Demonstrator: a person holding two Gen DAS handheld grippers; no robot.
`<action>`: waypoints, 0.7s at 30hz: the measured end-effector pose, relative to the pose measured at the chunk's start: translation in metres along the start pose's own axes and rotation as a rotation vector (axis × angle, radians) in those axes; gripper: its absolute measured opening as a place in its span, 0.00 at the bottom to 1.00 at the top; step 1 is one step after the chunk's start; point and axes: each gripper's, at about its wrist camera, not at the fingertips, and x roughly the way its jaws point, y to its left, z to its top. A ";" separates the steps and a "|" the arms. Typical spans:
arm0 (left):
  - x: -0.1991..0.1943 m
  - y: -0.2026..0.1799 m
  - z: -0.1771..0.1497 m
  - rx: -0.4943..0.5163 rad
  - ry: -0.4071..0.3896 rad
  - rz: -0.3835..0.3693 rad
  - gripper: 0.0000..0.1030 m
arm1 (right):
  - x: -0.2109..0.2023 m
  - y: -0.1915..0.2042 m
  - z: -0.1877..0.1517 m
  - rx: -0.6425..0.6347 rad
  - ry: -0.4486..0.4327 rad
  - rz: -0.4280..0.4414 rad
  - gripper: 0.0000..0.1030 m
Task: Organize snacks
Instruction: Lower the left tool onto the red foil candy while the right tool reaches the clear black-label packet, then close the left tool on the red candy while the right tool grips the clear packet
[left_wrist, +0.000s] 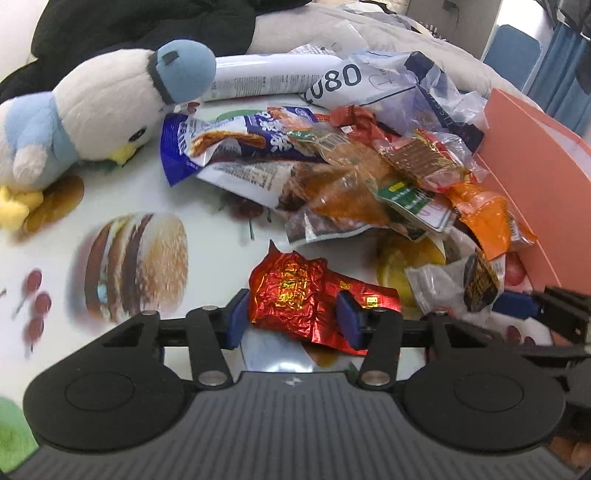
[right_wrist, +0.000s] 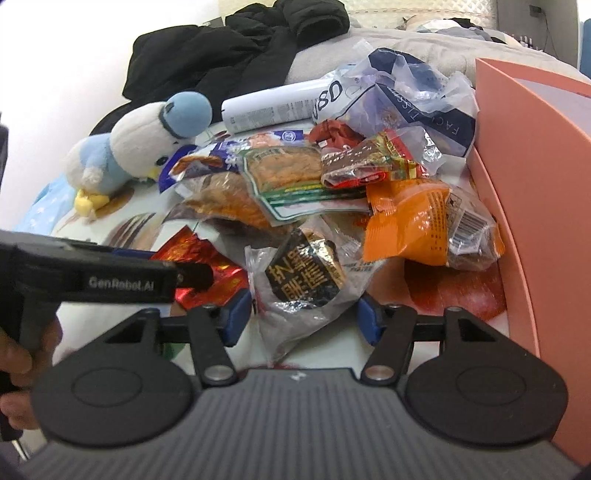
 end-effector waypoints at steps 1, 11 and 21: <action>-0.003 -0.001 -0.003 -0.010 0.004 -0.001 0.50 | -0.003 0.001 -0.003 -0.003 0.004 0.000 0.60; -0.049 -0.010 -0.047 -0.076 0.023 -0.017 0.41 | -0.048 0.011 -0.034 -0.027 0.030 -0.021 0.59; -0.098 -0.036 -0.089 -0.124 0.014 0.004 0.40 | -0.088 0.016 -0.062 -0.038 0.030 -0.049 0.45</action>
